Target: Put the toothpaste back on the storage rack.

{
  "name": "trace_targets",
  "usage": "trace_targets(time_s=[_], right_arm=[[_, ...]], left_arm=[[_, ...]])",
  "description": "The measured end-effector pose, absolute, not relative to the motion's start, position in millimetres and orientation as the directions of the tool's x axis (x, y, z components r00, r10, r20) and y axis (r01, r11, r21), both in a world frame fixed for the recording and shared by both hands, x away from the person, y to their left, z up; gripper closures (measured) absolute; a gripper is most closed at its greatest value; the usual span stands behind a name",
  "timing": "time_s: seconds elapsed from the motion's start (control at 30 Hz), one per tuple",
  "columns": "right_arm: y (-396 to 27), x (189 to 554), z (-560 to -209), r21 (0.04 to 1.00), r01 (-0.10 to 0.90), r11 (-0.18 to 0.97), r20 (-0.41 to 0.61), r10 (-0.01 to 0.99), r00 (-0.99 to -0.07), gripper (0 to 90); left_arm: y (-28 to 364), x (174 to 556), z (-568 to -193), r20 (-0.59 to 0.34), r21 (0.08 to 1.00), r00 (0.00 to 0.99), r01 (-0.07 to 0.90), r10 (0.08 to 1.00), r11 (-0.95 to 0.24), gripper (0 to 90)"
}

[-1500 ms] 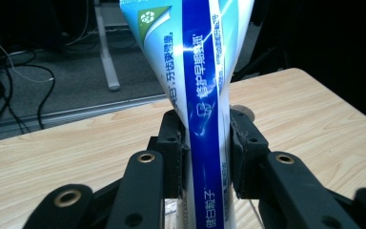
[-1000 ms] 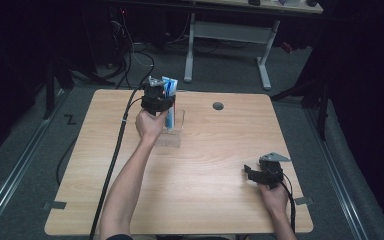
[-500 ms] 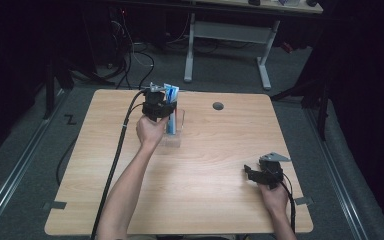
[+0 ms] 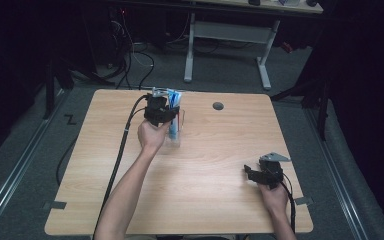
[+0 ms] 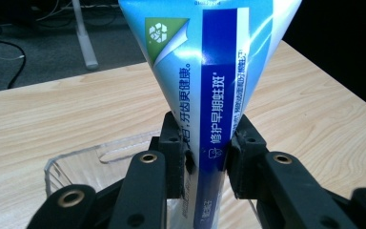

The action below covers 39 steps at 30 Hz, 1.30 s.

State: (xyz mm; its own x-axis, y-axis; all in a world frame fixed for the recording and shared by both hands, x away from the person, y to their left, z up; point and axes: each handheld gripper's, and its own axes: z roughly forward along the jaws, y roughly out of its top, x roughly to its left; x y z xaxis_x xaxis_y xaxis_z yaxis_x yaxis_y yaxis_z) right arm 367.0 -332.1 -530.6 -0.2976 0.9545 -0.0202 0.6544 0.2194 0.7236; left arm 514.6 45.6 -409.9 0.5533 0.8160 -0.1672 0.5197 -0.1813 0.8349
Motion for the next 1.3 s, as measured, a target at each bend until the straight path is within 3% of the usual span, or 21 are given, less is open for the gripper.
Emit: trace_targets(time_s=[1.17,1.3], right_arm=[[-332,367,-531,0.724,0.654,0.219,-0.02,0.955,-0.297,31.0],[-332,367,-531,0.724,0.654,0.219,-0.02,0.955,-0.297,31.0]], left_arm=[[39,521,-419,-0.151,0.807,0.559,0.546,0.815,-0.225,68.5],[41,521,-420,-0.118,0.8,0.55,0.545,0.827,-0.249,68.0]])
